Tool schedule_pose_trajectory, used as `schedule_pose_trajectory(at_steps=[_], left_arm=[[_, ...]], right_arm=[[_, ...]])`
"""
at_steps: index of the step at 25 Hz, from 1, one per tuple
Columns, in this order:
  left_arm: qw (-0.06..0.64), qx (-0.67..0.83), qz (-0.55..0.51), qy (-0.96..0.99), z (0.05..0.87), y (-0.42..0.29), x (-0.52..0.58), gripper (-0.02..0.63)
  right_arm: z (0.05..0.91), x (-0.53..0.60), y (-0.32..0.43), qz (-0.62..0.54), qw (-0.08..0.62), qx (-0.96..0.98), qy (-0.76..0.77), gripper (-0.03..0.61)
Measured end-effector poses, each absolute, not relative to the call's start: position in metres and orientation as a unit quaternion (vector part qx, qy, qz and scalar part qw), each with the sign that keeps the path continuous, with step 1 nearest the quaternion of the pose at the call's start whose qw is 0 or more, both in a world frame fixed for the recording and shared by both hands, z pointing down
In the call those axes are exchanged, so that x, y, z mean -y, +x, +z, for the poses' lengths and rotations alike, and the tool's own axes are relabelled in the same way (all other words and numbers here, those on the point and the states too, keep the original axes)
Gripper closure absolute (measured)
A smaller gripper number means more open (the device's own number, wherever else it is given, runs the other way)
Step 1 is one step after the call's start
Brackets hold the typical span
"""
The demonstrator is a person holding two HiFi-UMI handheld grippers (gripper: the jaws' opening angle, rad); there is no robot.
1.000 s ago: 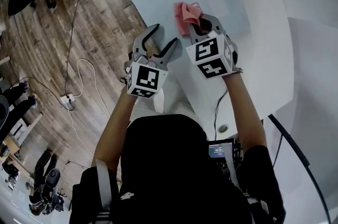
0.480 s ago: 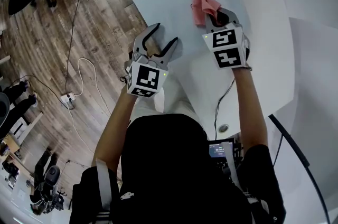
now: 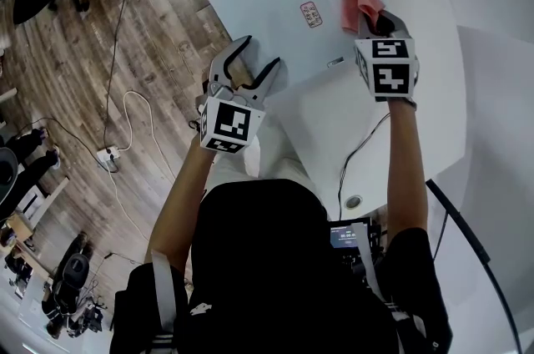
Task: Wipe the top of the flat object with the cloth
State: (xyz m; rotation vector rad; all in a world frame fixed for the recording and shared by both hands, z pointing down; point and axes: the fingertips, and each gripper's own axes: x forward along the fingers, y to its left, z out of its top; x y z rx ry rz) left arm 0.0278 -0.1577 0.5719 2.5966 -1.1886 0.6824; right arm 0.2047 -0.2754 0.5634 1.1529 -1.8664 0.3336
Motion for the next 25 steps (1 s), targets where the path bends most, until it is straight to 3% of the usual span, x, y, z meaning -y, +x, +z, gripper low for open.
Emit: schedule_pose_trajectory(at_steps=[15,25], left_arm=[[0.102,0.402,0.231,0.88,0.572,0.028,0.158,0.357],[0.101,0.401,0.23,0.881,0.57,0.029,0.158,0.357]], right_arm=[[0.564,0.278,0.205,0.138,0.441,0.752,0.469,0.532],[0.561,0.266,0.151,0.135,0.428,0.783,0.43,0.532]])
